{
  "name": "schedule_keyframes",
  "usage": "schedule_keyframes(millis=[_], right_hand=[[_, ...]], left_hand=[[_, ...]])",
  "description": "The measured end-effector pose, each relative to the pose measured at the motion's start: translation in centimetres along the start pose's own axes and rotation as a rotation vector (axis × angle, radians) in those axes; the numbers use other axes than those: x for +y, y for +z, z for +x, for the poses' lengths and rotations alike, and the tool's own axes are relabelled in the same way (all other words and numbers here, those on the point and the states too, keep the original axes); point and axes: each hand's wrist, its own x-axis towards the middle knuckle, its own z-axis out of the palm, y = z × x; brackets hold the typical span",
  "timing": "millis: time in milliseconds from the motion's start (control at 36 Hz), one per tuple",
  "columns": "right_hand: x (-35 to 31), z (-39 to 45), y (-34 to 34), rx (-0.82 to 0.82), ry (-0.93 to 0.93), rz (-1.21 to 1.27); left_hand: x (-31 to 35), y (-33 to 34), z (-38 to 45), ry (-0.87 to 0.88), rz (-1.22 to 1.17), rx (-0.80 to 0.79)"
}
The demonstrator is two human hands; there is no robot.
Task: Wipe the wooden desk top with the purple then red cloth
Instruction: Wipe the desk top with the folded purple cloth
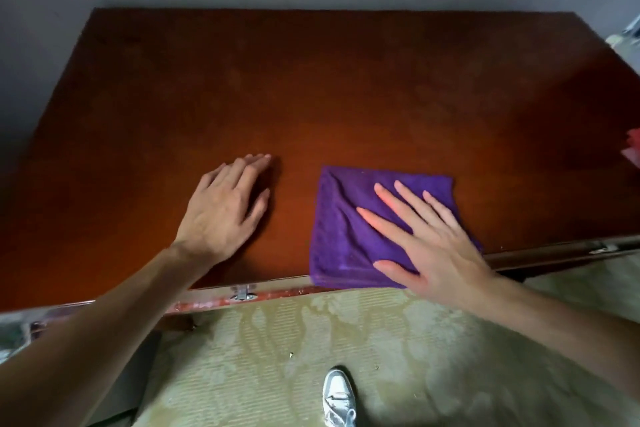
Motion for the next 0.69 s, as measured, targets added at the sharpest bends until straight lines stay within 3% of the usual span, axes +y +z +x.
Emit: schedule_keyframes(millis=[222, 361, 694], right_hand=[[7.9, 5.7, -1.0, -0.107, -0.352, 0.097], [13.8, 13.7, -1.5, -0.149, -0.598, -0.014], [25.6, 30.0, -1.3, -0.048, -0.476, -0.044]], left_hand=[[2.5, 1.3, 2.4, -0.089, -0.042, 0.064], [4.1, 2.3, 5.6, -0.122, -0.035, 0.089], [6.7, 2.8, 8.8, -0.041, 0.006, -0.061]])
